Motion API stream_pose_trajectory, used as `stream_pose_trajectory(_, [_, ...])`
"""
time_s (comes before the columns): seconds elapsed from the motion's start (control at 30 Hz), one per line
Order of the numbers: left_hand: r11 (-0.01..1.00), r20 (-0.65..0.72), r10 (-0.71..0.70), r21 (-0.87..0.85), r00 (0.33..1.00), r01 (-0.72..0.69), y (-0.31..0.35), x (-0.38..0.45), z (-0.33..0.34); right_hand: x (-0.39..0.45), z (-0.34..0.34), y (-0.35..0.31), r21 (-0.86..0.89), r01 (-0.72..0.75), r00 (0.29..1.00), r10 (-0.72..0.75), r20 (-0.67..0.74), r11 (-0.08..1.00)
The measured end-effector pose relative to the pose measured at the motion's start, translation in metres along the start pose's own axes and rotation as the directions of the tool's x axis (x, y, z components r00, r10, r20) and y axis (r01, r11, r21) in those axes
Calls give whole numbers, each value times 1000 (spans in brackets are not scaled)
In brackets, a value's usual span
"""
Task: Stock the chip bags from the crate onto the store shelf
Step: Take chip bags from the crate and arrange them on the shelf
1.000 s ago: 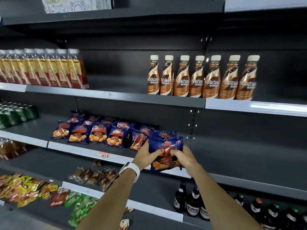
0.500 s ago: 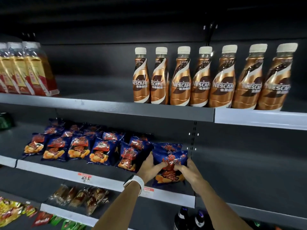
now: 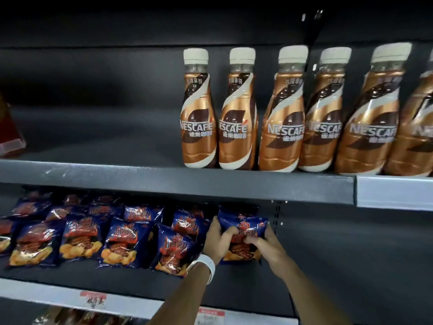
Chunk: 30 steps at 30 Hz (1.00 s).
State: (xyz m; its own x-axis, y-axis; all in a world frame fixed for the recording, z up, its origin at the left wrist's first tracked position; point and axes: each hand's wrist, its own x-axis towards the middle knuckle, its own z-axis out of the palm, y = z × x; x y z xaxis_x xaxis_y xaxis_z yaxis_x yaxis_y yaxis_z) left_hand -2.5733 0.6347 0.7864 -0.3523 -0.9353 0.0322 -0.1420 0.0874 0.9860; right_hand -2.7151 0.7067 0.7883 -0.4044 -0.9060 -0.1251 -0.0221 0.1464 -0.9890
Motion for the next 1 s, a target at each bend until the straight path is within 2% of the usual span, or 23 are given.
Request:
stream_pose_trajectory(0.17, [998,-21,-36,-43,999,35,-9,15,-1,15,9,3,-33,-10,1000,10,5,999])
stream_pose_trajectory(0.33, [997,-129,-70,-19,989,68,-14,21,-9,25,24,2,-83,-5,999,9,51,997])
stream_pose_trajectory(0.73, [998,-166,-15,56,986,24,-9,15,-14,21,37,7,-67,29,1000,-29,10,997])
stream_pose_trajectory(0.9, [975,-210,113,211,971,-68,-9,-2,-7,9,35,9,-68,13,1000,-14,-15,998])
stream_pose_trajectory(1.0, [948,-224,100,319,970,-24,-6,-14,-1,1,36,11,-98,2,999,-5,-33,995])
